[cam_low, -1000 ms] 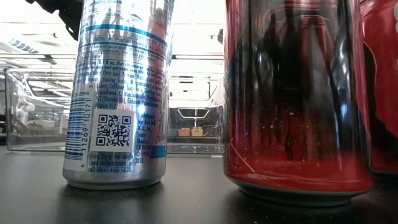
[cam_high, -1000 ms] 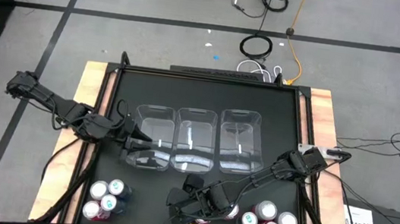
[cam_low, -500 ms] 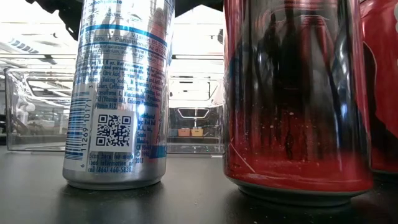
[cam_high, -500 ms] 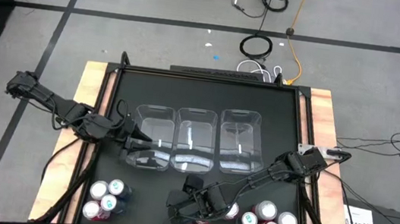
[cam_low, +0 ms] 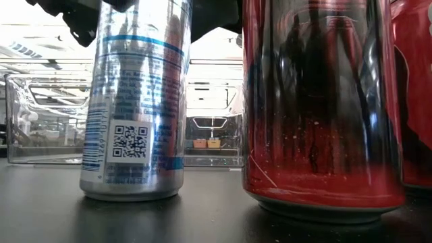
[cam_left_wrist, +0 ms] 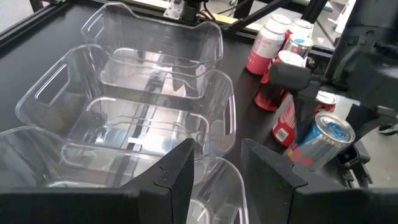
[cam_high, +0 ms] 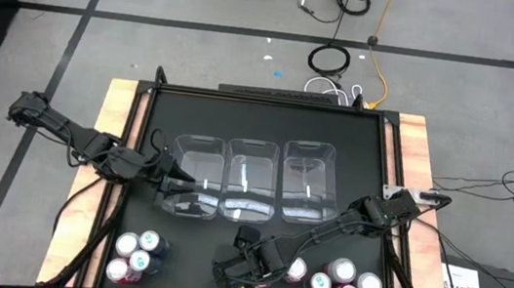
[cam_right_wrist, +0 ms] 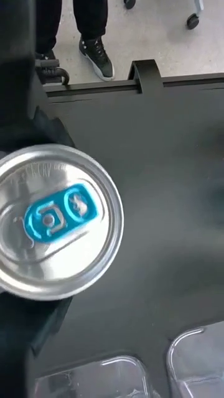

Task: Sort soda cans
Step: Put the blue soda can into the middle transparent bin

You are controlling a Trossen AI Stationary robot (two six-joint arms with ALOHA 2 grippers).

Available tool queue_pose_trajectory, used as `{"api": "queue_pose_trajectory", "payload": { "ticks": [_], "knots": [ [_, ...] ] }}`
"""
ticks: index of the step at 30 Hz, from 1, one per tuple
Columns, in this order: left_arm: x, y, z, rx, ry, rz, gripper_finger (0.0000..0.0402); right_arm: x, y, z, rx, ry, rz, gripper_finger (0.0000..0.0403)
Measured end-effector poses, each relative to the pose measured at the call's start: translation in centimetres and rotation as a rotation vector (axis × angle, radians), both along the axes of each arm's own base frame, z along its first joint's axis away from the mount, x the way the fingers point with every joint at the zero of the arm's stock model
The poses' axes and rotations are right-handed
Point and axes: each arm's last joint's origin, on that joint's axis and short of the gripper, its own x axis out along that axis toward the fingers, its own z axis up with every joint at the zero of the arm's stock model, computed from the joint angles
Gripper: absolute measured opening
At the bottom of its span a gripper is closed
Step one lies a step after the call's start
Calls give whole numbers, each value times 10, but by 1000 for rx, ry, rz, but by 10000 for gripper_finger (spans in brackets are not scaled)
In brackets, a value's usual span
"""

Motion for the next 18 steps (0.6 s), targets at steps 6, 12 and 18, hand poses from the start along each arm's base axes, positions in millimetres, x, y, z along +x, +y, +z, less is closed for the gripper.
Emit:
{"api": "queue_pose_trajectory", "payload": {
  "ticks": [6,12,18],
  "knots": [
    [0,0,0,-1,-2,0,143,0,0,0,-3,-3,8,218],
    [0,0,0,-1,-3,0,143,2,-3,4,38,-9,-56,218],
    [0,0,0,-1,-3,0,143,1,-13,29,73,-84,-91,218]
  ]
}}
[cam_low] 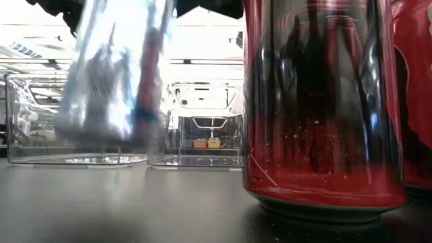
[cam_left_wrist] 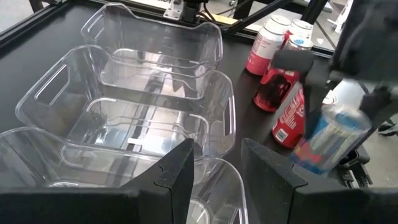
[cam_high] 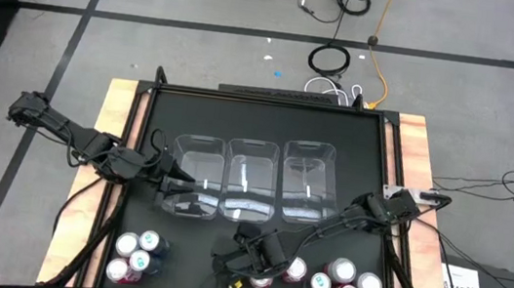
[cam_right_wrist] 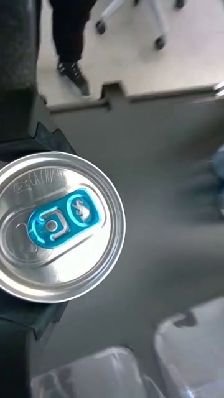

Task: Sort soda cans
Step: Put the blue soda can into the middle transparent bin

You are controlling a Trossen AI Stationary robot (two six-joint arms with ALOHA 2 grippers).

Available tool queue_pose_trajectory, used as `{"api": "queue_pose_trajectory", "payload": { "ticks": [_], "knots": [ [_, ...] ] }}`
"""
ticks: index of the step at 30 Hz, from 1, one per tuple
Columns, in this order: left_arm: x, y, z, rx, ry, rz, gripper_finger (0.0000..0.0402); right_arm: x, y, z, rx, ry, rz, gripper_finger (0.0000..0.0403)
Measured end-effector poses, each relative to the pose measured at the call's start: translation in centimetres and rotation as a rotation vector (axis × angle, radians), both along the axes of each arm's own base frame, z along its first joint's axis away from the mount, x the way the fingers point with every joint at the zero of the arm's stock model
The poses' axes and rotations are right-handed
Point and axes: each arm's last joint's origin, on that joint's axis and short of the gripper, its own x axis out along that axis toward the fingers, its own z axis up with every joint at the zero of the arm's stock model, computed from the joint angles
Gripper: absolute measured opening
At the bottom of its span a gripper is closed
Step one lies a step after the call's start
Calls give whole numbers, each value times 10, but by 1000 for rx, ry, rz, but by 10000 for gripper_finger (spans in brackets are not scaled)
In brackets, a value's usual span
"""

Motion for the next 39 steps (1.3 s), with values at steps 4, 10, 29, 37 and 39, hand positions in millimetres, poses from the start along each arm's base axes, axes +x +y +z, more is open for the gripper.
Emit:
{"api": "queue_pose_trajectory", "payload": {
  "ticks": [4,10,29,37,39],
  "knots": [
    [0,0,0,0,0,0,143,-6,-14,29,29,-53,-53,218],
    [0,0,0,-1,0,0,143,-18,-45,71,29,-113,-105,224],
    [1,-3,2,-17,-14,-81,143,-5,-199,53,-222,185,-43,221],
    [-2,0,3,8,-25,-42,143,16,-239,32,-210,152,-67,221],
    [-7,3,6,34,-40,-31,143,19,-242,26,-197,160,-80,222]
  ]
}}
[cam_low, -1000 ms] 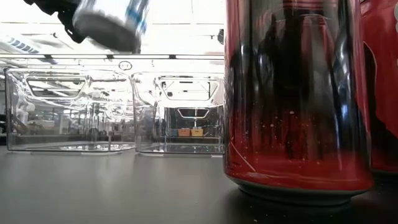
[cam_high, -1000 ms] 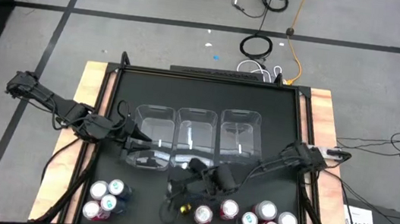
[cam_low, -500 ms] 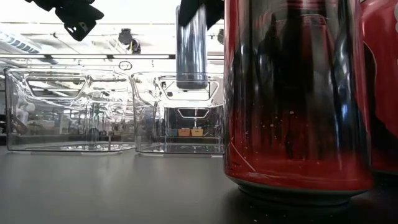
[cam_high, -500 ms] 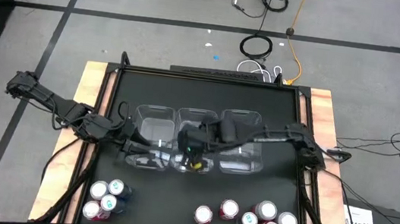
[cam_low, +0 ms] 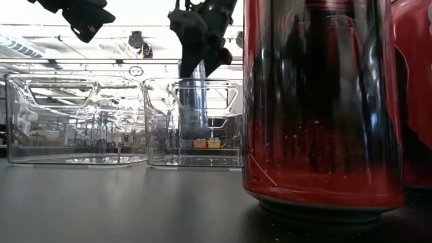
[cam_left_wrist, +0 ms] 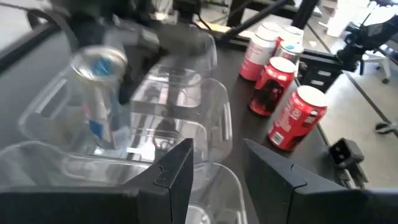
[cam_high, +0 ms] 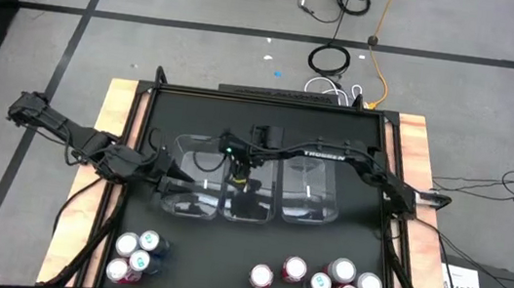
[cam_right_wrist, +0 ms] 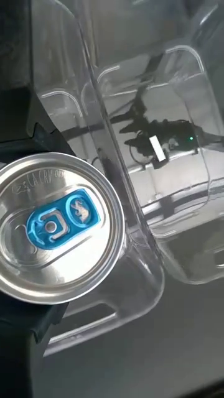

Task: Sort soda cans
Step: Put the blue soda can into the middle transparent bin

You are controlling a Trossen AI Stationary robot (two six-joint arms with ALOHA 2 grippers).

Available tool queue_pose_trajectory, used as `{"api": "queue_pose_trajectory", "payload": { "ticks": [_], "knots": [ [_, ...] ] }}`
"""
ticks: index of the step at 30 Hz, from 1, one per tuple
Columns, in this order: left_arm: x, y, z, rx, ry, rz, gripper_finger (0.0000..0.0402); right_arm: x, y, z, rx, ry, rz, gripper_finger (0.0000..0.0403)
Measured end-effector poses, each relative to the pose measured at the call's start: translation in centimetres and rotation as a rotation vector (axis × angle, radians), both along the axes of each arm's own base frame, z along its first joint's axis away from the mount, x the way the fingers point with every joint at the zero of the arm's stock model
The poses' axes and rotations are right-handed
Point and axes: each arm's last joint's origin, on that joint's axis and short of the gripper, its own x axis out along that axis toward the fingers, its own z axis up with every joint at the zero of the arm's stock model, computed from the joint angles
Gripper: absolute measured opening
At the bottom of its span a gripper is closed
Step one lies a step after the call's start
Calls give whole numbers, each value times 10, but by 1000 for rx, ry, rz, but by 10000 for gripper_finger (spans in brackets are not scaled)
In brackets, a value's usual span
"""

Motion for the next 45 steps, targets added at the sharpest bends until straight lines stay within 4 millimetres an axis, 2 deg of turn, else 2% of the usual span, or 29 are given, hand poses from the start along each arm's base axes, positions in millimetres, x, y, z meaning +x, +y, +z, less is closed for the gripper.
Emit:
{"api": "queue_pose_trajectory", "payload": {
  "ticks": [6,10,14,20,25,33,45],
  "knots": [
    [-27,11,7,15,-35,-11,143,7,-6,-5,10,-57,-38,221],
    [-42,18,13,8,-87,-19,143,9,-17,-24,37,-53,-108,222],
    [-49,19,16,9,-119,-72,143,7,-26,-33,42,-37,-152,221],
    [-51,20,16,34,-124,-87,143,10,-34,-33,72,-78,-162,223],
    [-52,20,11,44,-79,-86,143,12,-37,-42,79,-64,-188,224],
    [-52,20,11,45,-76,-86,143,15,-33,-50,85,-49,-181,245],
    [-53,20,11,51,-71,-88,143,16,-32,-52,85,-42,-180,270]
  ]
}}
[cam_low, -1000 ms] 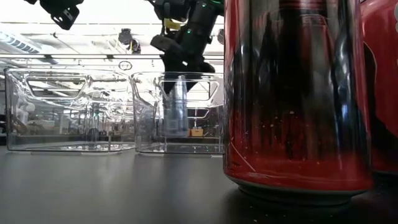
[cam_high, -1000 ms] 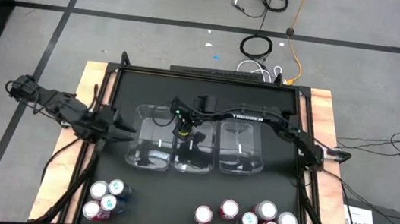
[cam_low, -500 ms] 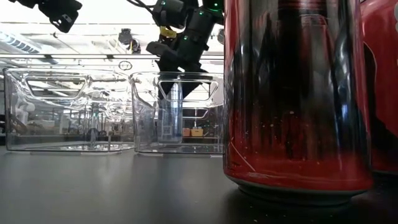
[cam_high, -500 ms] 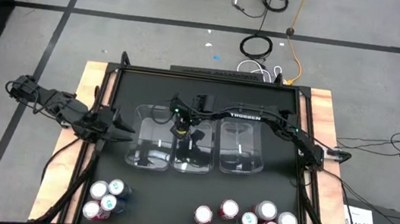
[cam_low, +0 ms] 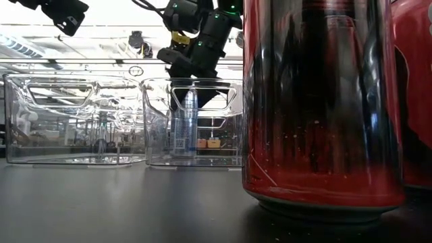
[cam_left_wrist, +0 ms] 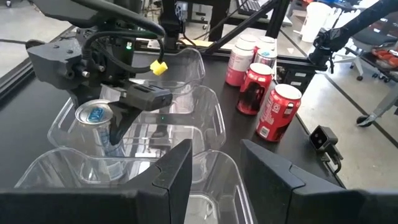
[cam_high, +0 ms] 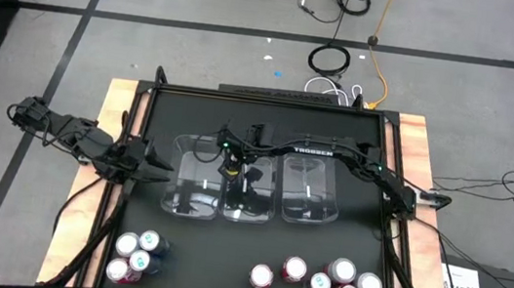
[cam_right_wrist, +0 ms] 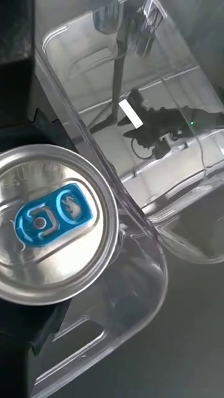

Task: Sort soda cans
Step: Put the blue soda can into the middle transparent bin

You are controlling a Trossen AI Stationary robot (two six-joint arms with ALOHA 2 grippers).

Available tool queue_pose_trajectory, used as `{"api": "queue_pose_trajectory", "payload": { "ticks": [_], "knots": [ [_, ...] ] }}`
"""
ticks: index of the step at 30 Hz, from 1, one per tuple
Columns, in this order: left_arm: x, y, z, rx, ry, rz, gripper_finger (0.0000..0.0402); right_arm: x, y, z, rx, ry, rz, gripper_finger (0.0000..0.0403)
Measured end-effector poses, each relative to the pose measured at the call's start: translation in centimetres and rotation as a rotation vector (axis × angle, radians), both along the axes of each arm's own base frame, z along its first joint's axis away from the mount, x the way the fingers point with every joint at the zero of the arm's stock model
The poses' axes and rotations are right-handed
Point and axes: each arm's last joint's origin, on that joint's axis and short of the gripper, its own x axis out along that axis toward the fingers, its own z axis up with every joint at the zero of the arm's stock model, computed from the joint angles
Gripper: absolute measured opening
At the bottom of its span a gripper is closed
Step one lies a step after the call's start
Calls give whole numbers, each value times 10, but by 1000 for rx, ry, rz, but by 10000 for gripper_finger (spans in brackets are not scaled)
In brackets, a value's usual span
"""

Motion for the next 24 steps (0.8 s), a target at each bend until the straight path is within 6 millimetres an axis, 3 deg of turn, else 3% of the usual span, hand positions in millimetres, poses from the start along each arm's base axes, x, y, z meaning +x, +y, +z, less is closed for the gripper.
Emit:
{"api": "queue_pose_trajectory", "payload": {
  "ticks": [24],
  "knots": [
    [0,0,0,1,-1,0,143,0,2,0,5,0,-12,272]
  ]
}}
